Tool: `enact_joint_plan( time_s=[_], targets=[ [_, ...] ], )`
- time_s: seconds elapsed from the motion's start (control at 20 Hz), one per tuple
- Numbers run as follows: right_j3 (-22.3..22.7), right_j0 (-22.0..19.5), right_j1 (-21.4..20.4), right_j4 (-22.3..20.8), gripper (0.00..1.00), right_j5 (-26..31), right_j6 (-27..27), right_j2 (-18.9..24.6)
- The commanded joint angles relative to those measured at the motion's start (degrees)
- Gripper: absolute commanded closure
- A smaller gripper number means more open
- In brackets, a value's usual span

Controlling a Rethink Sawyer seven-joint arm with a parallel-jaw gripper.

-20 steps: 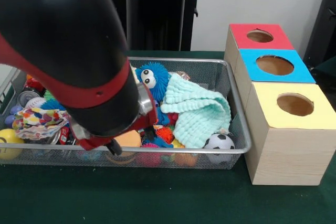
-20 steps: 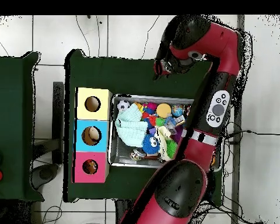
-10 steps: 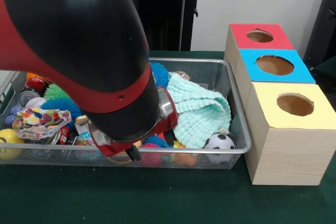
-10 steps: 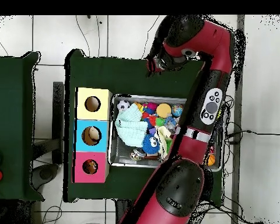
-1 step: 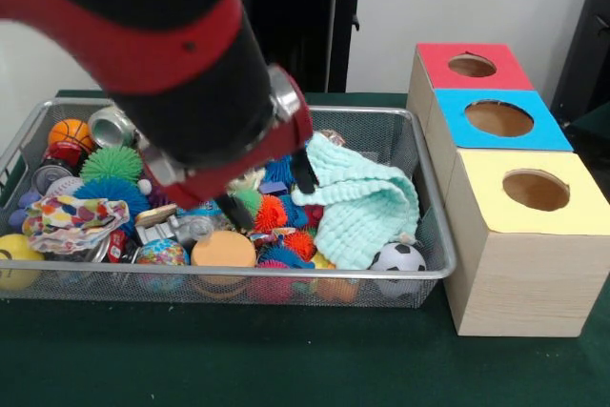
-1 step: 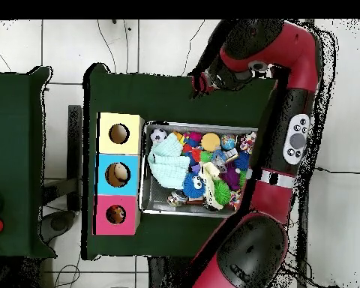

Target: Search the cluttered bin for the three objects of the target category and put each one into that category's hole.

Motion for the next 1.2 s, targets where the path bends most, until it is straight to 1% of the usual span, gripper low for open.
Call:
enact_joint_plan(
  time_s=[0.05, 0.25, 0.4, 0.55, 0.65, 0.75, 0.85, 1.05, 1.2],
  targets=[
    [19.9, -4.73, -14.25, 9.66, 0.0, -13.4, 26.06, -13.84],
    [28.34, -6.77, -19.44, 13.17, 0.0, -19.0, 29.56, -17.28],
    [34.28, -8.15, -23.46, 14.34, 0.0, -25.78, 32.3, -19.92],
    [38.71, -10.03, -25.51, 15.14, 0.0, -34.3, 33.35, -21.16],
    [40.73, -10.55, -26.56, 15.41, 0.0, -38.81, 34.5, -22.24],
    [42.52, -10.39, -28.07, 15.1, 0.0, -42.85, 36.88, -24.08],
    [43.24, -9.75, -28.95, 14.74, 0.0, -44.79, 37.56, -25.98],
    [43.58, -8.95, -27.99, 16.35, 0.0, -45.48, 36.08, -28.13],
    [43.64, -8.27, -27.13, 17.95, 0.0, -44.26, 34.63, -29.53]
  ],
)
